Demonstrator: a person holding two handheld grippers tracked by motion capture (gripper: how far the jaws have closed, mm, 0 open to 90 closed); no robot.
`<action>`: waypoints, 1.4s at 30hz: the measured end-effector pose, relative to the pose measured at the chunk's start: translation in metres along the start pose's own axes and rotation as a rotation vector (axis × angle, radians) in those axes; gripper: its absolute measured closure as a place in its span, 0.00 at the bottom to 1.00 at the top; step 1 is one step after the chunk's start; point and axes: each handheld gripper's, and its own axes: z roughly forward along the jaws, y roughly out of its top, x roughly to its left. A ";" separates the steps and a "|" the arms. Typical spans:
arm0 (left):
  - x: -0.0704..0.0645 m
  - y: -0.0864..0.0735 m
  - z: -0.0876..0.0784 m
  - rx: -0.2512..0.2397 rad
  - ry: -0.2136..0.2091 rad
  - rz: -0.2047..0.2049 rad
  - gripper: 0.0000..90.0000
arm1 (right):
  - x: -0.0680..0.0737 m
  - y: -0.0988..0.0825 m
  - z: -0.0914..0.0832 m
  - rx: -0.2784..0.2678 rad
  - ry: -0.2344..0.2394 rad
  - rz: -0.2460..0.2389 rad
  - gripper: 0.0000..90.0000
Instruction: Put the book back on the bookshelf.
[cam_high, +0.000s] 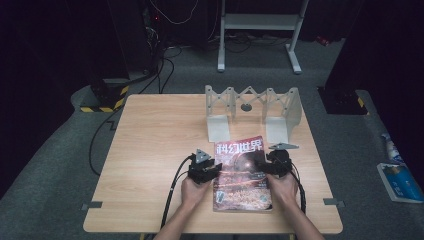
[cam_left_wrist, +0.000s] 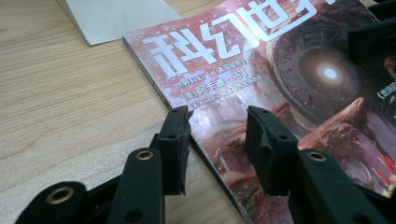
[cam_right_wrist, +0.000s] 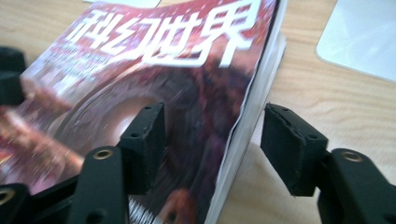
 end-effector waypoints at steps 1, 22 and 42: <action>0.000 0.000 0.000 0.000 -0.001 0.000 0.66 | -0.001 0.003 0.002 0.002 -0.006 0.006 0.42; 0.000 0.000 0.001 -0.007 -0.005 -0.001 0.65 | -0.007 0.011 0.024 0.017 0.046 0.043 0.33; 0.000 0.000 0.001 -0.007 -0.001 0.008 0.65 | -0.004 0.016 0.004 0.015 0.074 -0.003 0.69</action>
